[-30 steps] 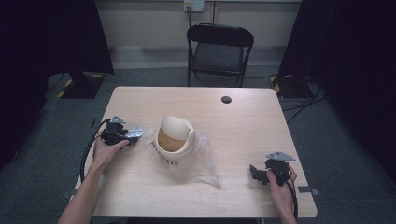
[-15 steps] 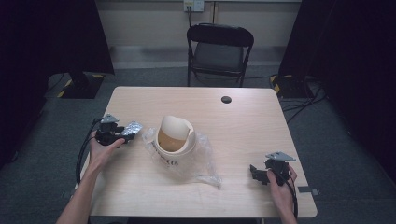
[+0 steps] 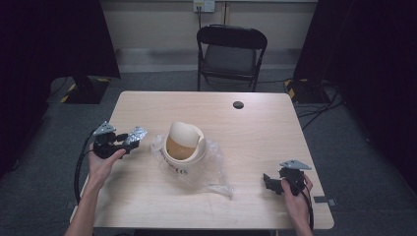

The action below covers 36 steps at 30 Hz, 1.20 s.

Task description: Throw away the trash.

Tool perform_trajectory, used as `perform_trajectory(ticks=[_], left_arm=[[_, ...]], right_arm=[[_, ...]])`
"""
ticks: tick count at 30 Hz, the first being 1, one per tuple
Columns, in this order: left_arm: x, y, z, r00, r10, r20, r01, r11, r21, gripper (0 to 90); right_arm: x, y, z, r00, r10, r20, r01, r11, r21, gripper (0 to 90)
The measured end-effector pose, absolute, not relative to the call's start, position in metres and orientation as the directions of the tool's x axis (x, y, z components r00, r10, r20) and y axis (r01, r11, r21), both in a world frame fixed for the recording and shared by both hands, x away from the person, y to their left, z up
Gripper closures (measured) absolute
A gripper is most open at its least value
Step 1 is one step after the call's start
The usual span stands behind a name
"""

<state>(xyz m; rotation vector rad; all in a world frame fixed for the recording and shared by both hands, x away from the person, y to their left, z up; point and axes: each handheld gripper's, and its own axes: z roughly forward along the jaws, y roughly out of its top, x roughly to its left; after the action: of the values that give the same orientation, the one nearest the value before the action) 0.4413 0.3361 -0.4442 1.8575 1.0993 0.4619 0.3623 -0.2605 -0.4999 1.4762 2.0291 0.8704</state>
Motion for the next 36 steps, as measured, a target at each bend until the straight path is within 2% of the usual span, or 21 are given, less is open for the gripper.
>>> perform_trajectory(ticks=[3, 8, 15, 23, 29, 36], left_arm=[[0.435, 0.339, -0.434, 0.54, 0.83, -0.142, 0.482, -0.166, 0.861, 34.1], [0.423, 0.33, -0.421, 0.584, 0.807, -0.085, 0.458, -0.241, 0.856, 34.1], [0.407, 0.323, -0.4, 0.619, 0.779, -0.101, 0.43, -0.23, 0.873, 34.1], [0.393, 0.314, -0.387, 0.675, 0.72, -0.162, 0.417, -0.191, 0.889, 34.1], [0.387, 0.302, -0.377, 0.693, 0.707, -0.144, 0.416, -0.229, 0.88, 34.1], [0.374, 0.286, -0.356, 0.747, 0.655, -0.116, 0.366, -0.259, 0.894, 34.1]], right_arm=[[0.362, -0.26, -0.5, -0.302, 0.953, -0.014, 0.647, 0.216, 0.731, 10.4], [0.362, -0.26, -0.5, -0.302, 0.953, -0.014, 0.647, 0.216, 0.731, 10.5], [0.362, -0.26, -0.5, -0.303, 0.953, -0.013, 0.647, 0.216, 0.731, 10.4], [0.363, -0.261, -0.5, -0.305, 0.952, -0.013, 0.647, 0.218, 0.731, 10.4], [0.363, -0.261, -0.5, -0.305, 0.952, -0.013, 0.647, 0.217, 0.731, 10.4], [0.363, -0.261, -0.5, -0.305, 0.952, -0.013, 0.647, 0.217, 0.731, 10.3]])
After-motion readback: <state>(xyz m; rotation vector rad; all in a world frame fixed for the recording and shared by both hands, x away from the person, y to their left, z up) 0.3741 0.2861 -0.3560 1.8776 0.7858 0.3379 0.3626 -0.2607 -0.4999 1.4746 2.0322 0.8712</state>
